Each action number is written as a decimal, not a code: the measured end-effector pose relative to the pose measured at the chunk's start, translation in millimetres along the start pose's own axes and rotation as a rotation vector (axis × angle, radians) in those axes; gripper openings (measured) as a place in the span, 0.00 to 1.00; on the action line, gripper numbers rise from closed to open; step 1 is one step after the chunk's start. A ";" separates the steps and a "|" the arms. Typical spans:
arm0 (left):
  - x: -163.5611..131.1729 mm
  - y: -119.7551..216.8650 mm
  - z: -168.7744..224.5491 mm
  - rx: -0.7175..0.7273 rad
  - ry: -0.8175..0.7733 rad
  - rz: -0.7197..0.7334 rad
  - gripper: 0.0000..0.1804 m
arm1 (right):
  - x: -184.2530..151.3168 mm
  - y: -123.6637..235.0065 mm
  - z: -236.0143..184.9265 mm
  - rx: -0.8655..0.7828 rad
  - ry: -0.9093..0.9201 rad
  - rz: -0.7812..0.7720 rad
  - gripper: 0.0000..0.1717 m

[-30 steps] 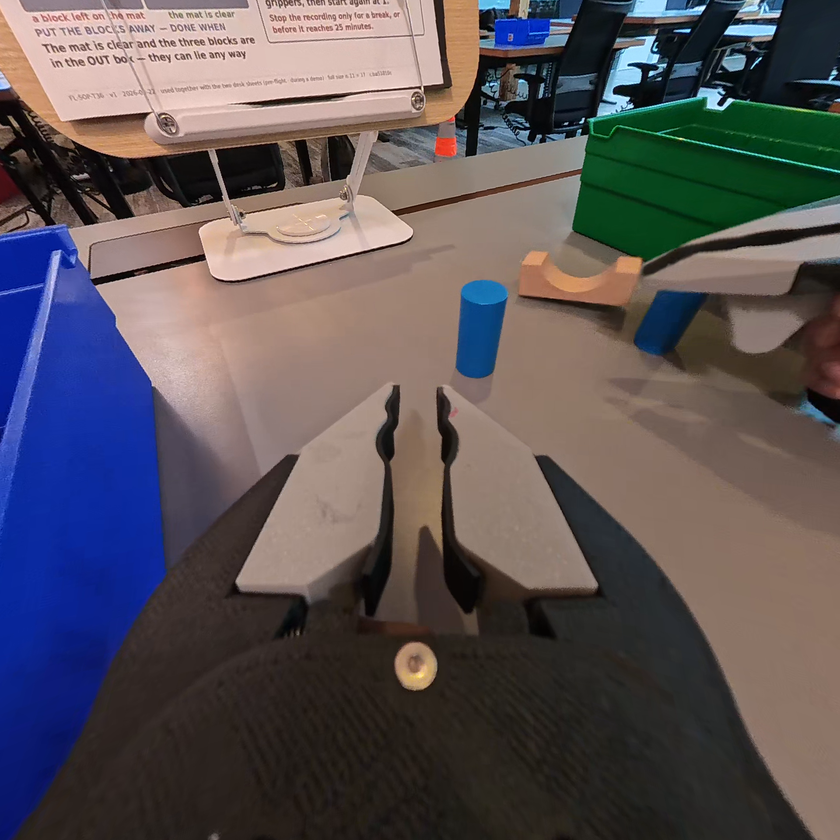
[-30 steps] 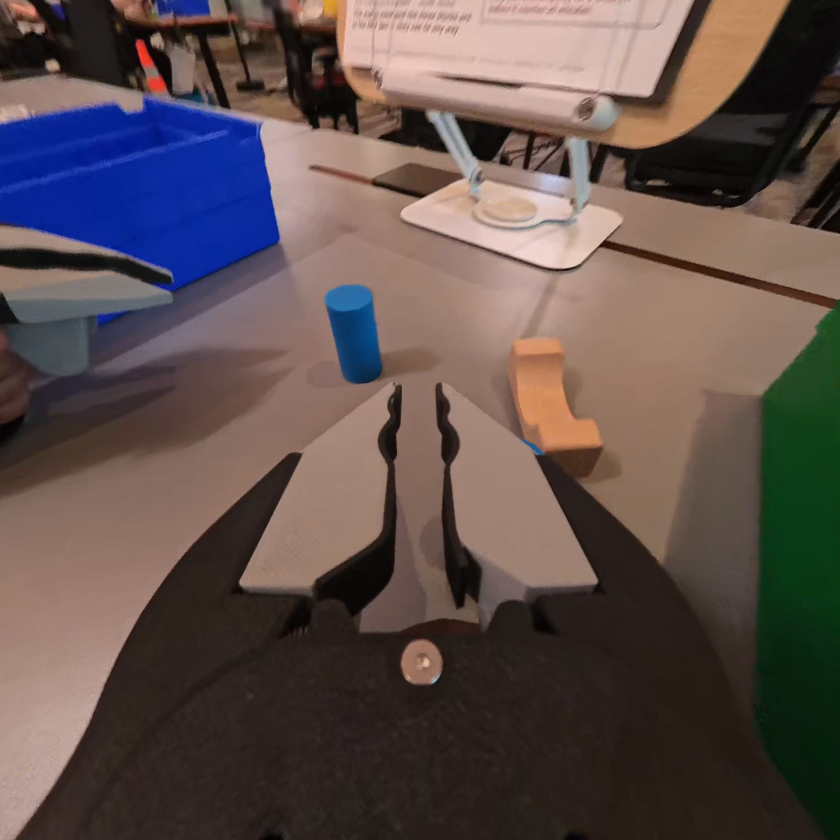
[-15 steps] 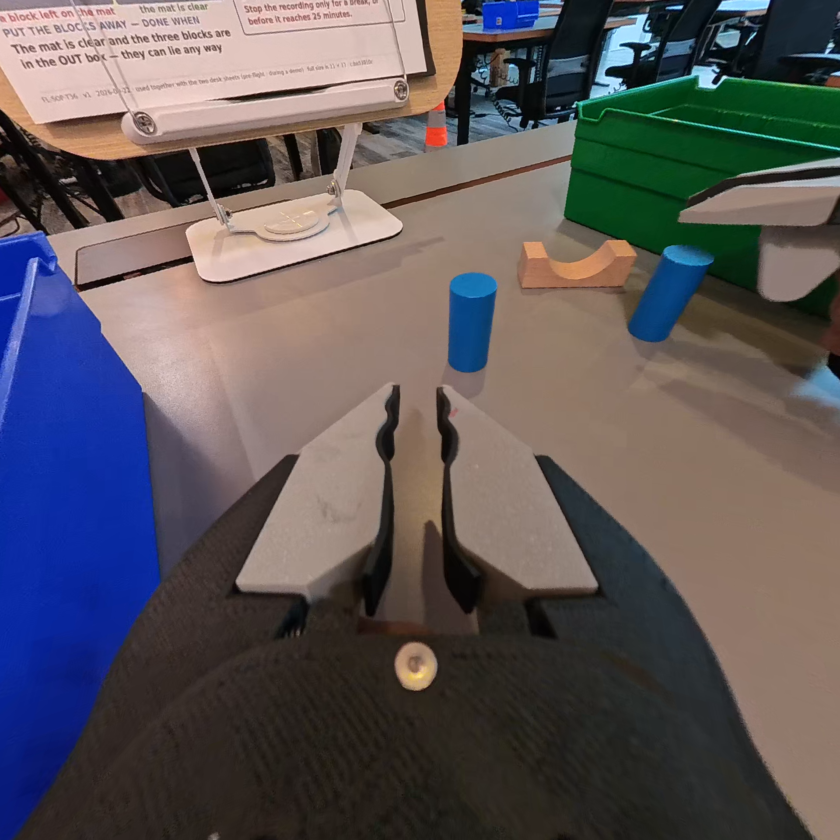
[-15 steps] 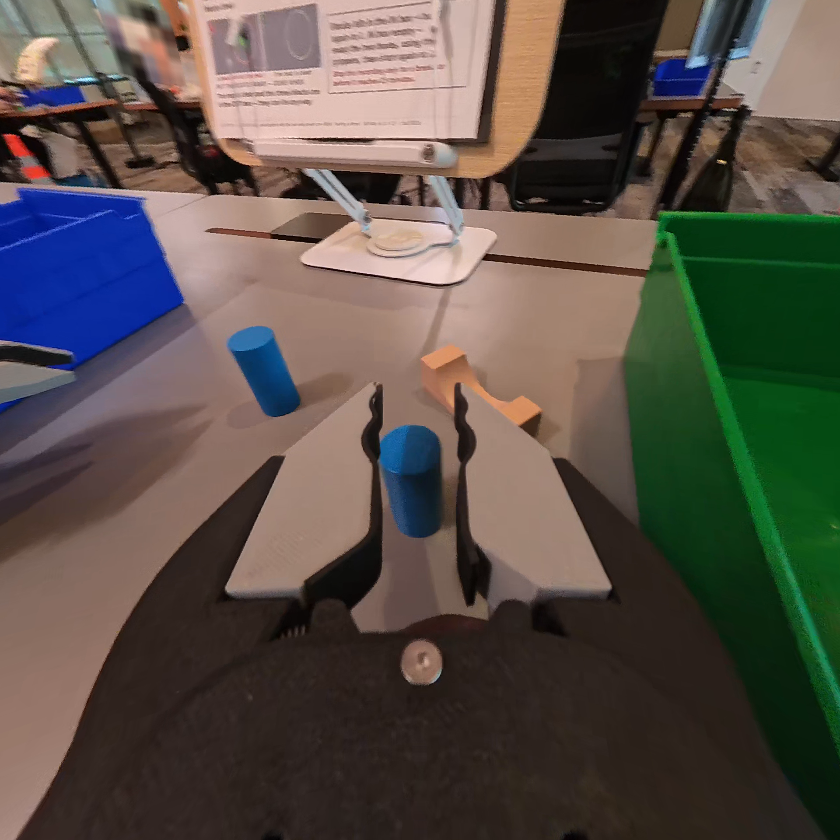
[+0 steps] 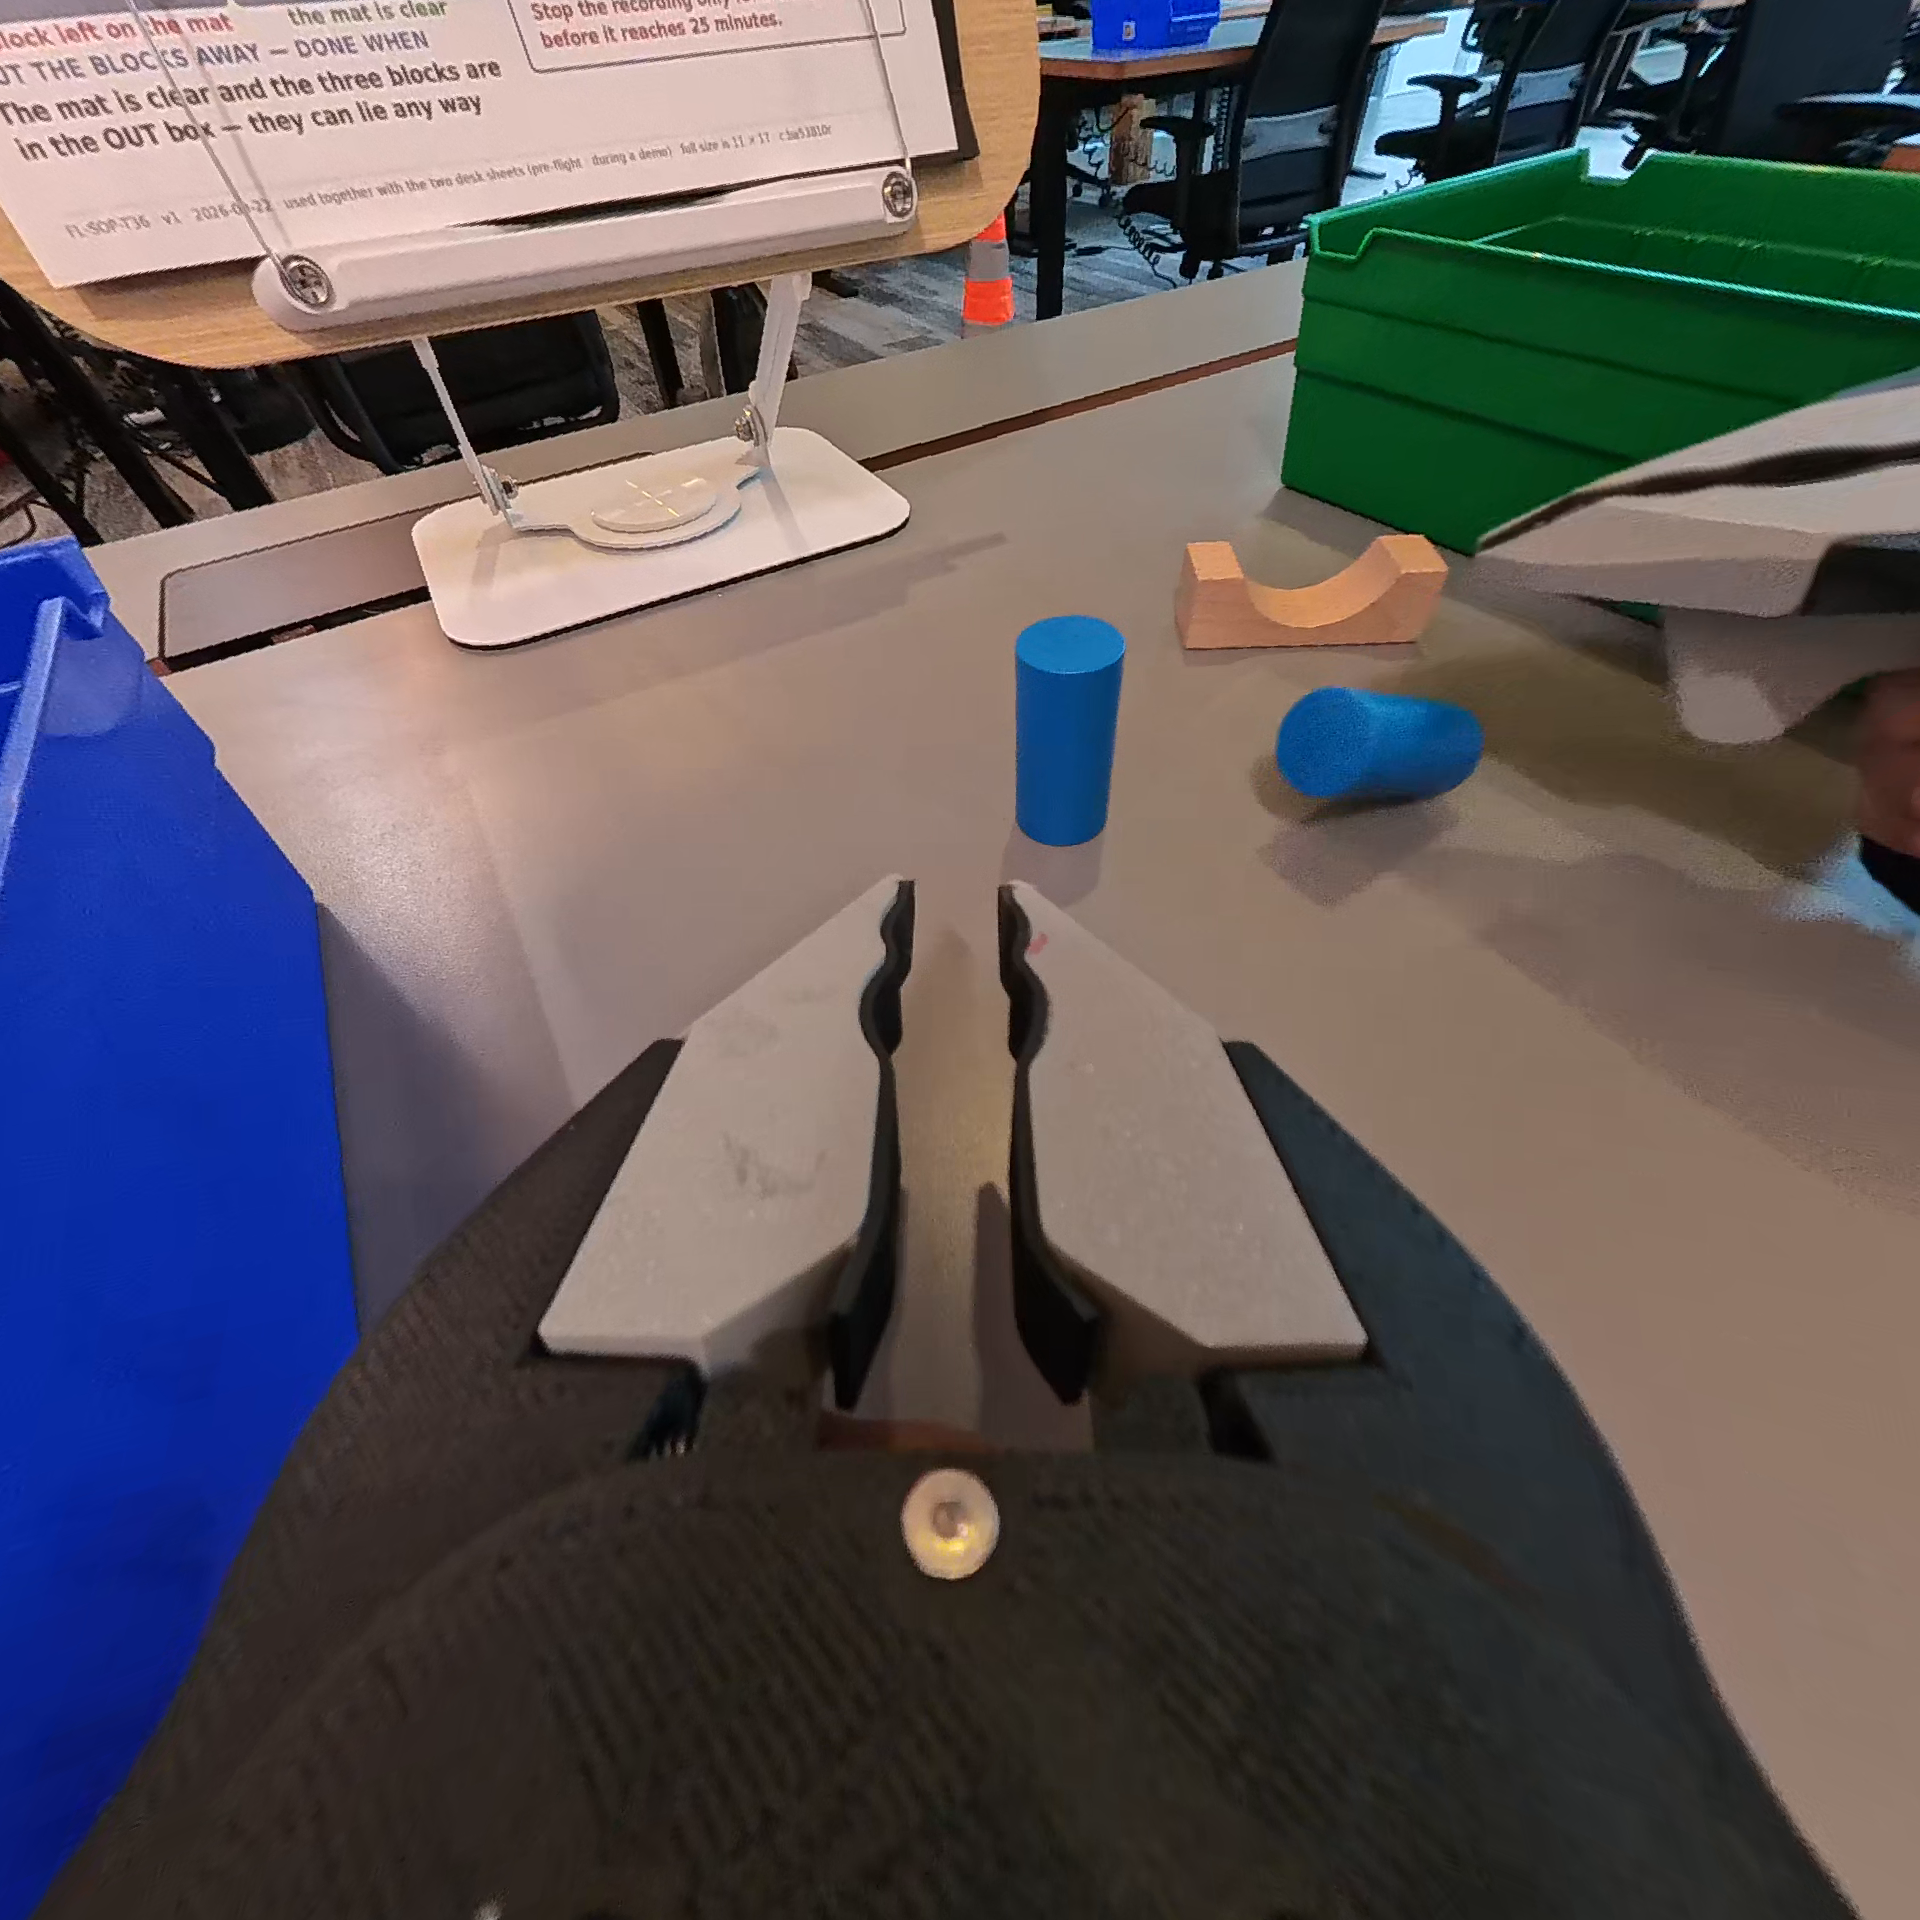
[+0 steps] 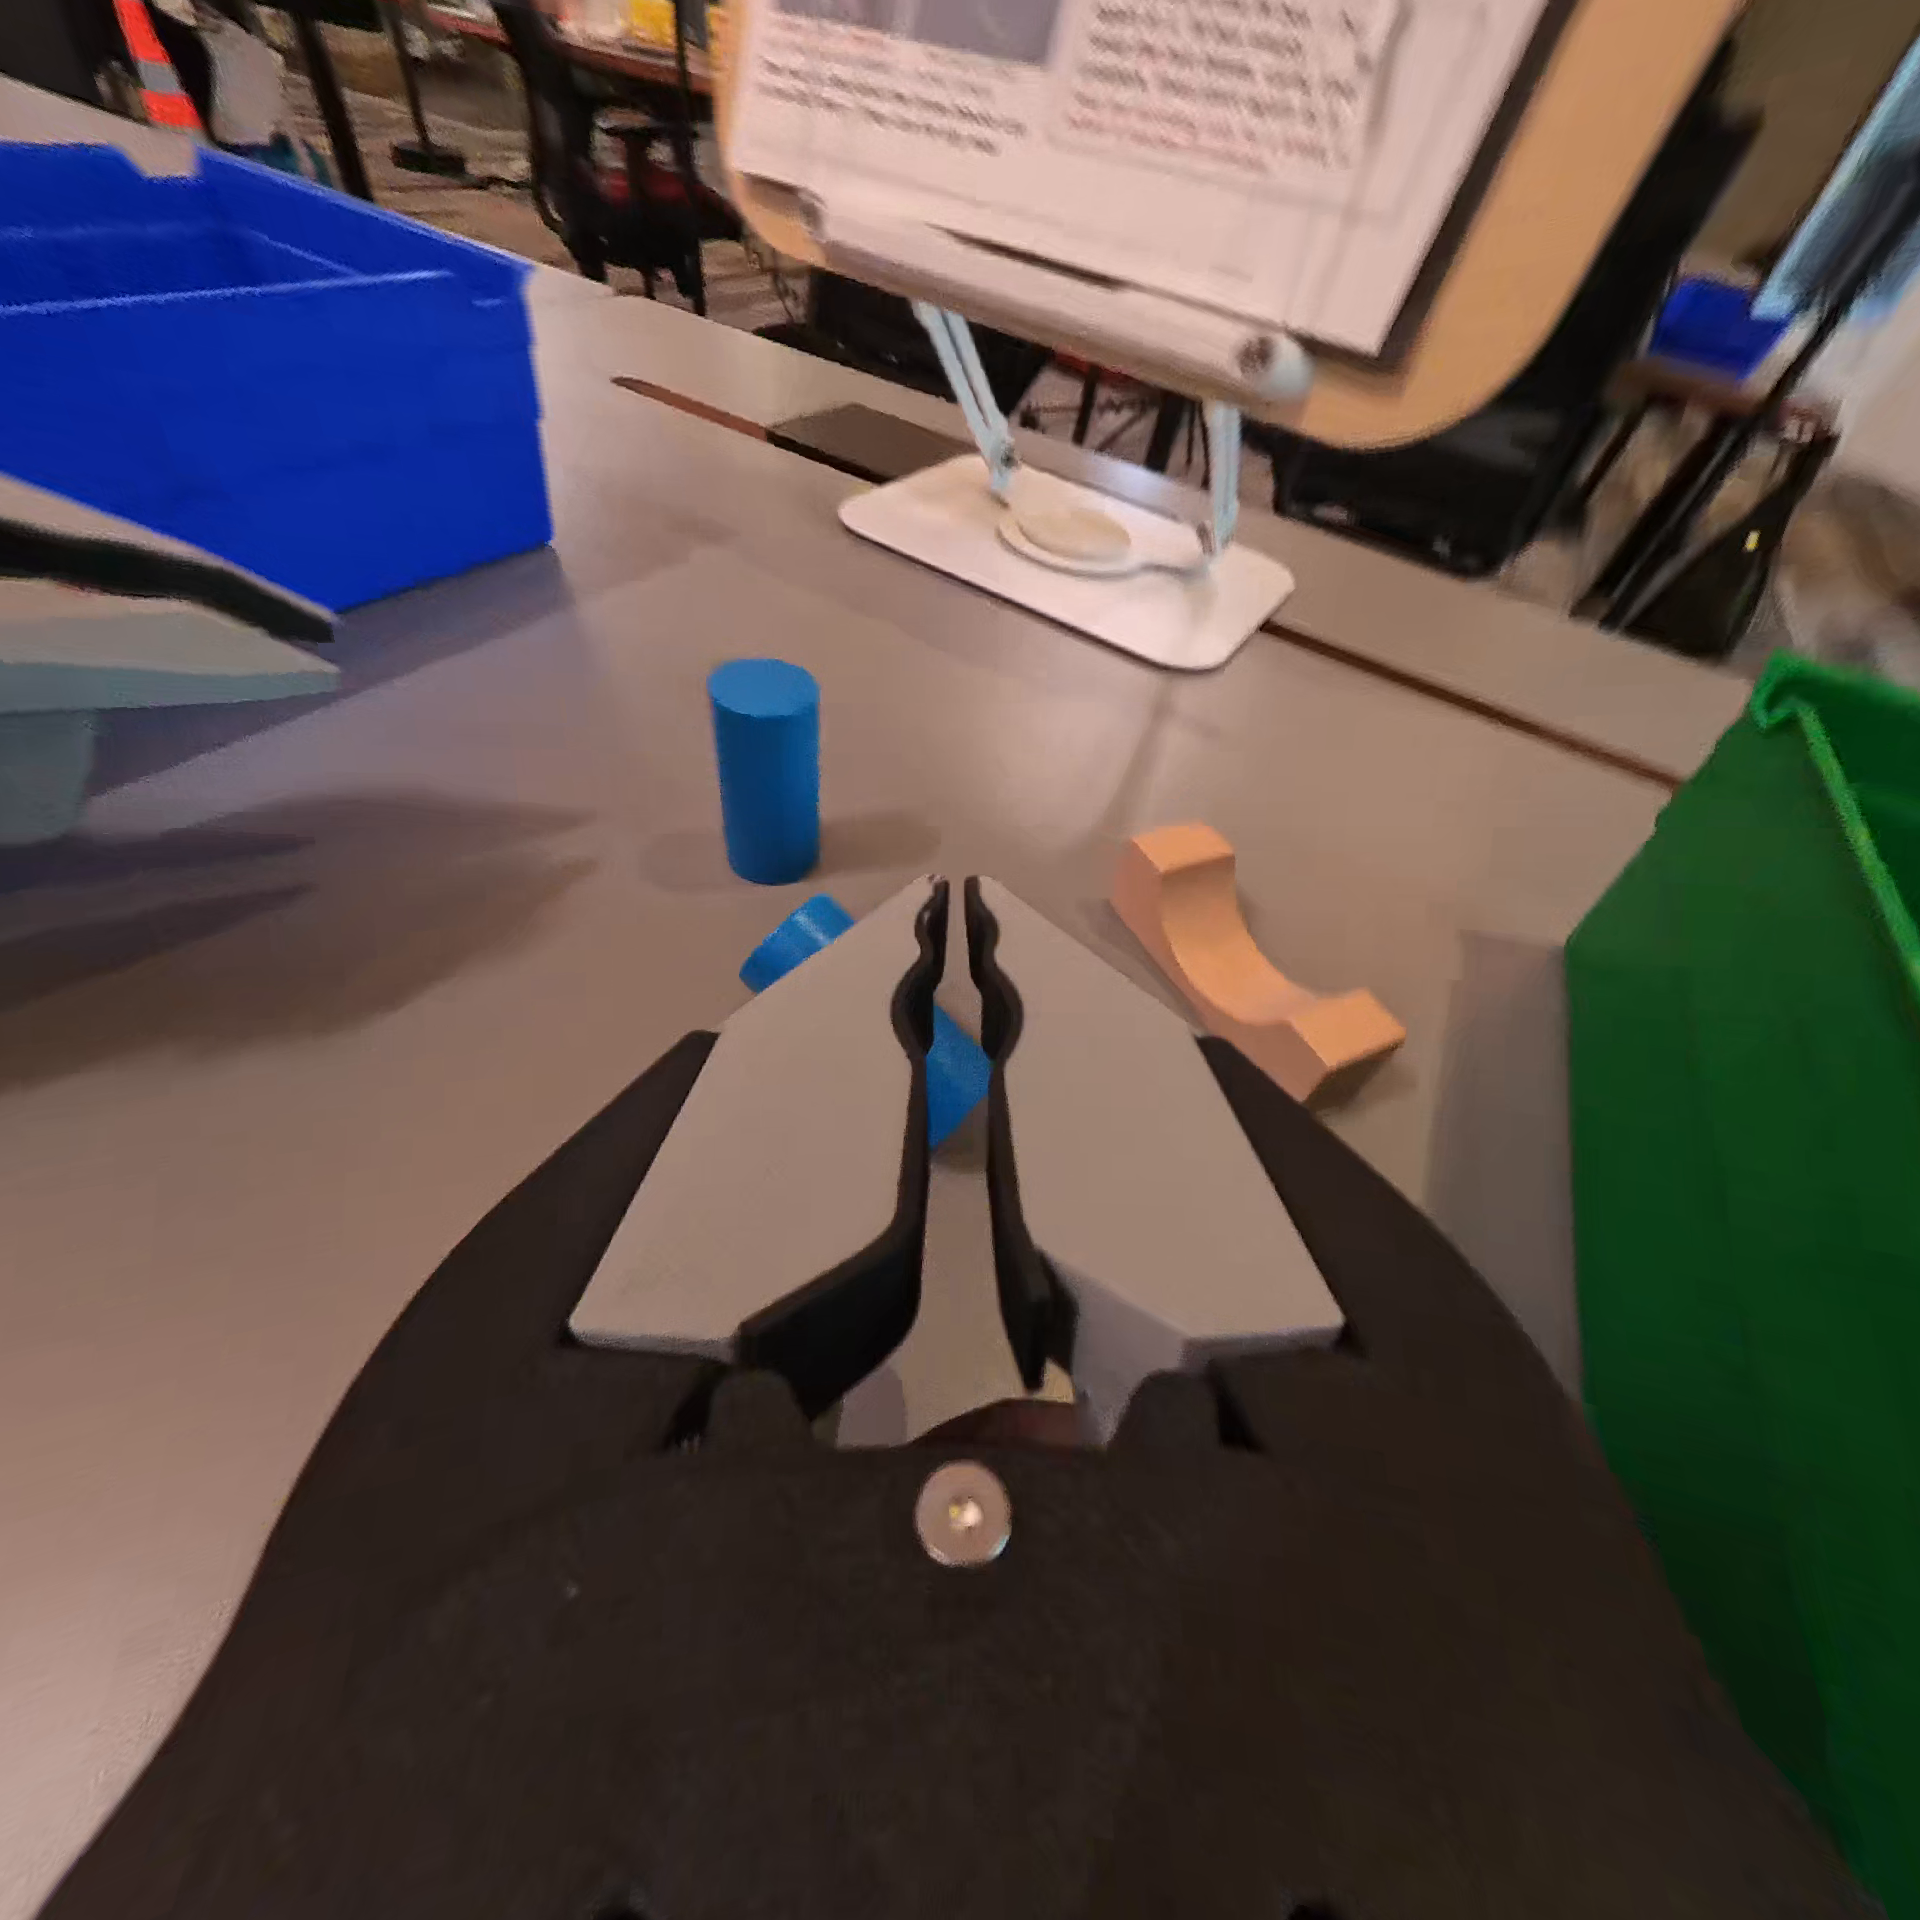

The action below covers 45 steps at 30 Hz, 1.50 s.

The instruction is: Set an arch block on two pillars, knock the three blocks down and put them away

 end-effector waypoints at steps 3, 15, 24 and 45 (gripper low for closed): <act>-0.2 -0.4 0.3 -0.001 -0.003 -0.004 0.07 | 2.2 -0.8 -5.7 -0.029 0.055 -0.006 0.00; -1.0 -2.1 1.1 0.006 -0.014 -0.016 0.07 | 23.4 -73.9 -10.5 -0.102 0.062 -0.157 0.00; -1.5 -2.7 2.2 0.006 -0.025 -0.022 0.07 | 34.4 -112.0 -41.4 0.245 0.205 -0.230 0.00; -1.3 -2.6 0.5 0.008 -0.011 -0.024 0.08 | -6.3 -50.6 -25.7 0.632 0.215 -0.147 0.26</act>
Point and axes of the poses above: each gripper's, where its closed fingertips meet, y back along the fingers, x out of its top, z = x × y across the jaws, the point moved 8 cm from there along y, back along the fingers, and after that the axes turned 14 degrees about y, right-handed, at the moved point
